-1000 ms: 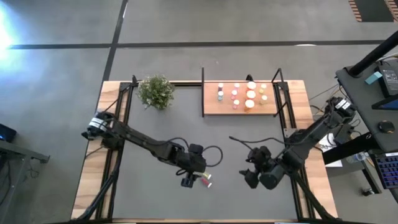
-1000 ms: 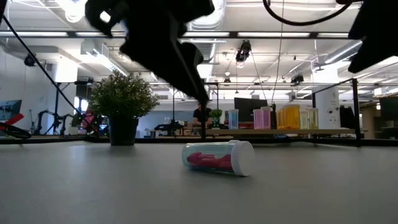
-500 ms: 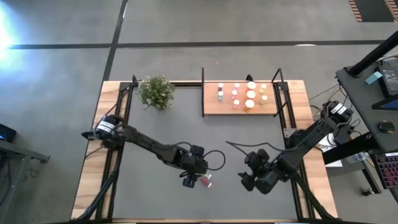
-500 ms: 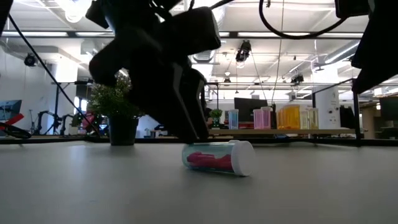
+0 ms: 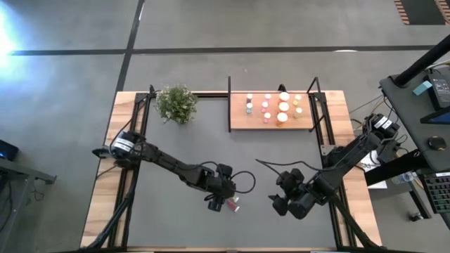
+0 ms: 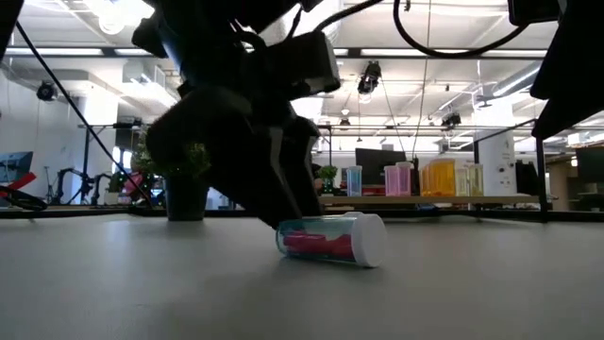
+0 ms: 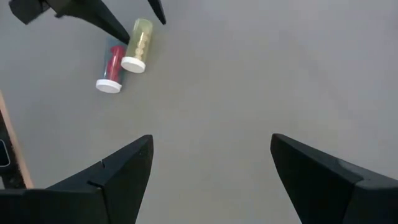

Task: Pick and place medicine bottles onto shelf by color
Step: Put the yellow pill bottle on the shelf aligned with the other yellow pill bottles

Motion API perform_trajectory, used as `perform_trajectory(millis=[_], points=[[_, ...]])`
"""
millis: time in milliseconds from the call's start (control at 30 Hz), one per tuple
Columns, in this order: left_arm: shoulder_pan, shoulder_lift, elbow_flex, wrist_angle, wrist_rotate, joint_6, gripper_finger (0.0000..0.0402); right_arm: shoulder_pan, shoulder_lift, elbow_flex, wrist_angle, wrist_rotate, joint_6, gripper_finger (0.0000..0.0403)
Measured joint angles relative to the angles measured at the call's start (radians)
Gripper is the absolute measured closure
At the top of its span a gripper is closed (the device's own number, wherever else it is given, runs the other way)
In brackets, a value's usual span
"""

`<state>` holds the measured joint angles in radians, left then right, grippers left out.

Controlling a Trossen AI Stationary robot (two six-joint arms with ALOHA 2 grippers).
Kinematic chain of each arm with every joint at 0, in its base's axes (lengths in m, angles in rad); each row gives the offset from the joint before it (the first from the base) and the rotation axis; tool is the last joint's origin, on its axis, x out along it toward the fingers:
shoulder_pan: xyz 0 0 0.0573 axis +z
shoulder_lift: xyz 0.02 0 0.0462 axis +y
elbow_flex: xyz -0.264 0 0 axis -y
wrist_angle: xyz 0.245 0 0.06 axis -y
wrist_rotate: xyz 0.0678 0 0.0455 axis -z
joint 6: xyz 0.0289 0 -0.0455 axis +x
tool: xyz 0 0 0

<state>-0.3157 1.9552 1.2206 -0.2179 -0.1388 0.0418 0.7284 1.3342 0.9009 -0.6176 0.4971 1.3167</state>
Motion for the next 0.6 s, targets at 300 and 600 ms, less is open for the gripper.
perform_trajectory(millis=[300,600], points=[[0.0,0.027,0.011,0.011,0.006,-0.006,0.0191,0.0,-0.001,0.0,0.002,0.0,0.0,0.0087],[0.0,0.026,0.011,0.009,0.017,-0.01,0.0273,0.0,-0.001,0.0,0.002,0.0,0.0,0.0087]])
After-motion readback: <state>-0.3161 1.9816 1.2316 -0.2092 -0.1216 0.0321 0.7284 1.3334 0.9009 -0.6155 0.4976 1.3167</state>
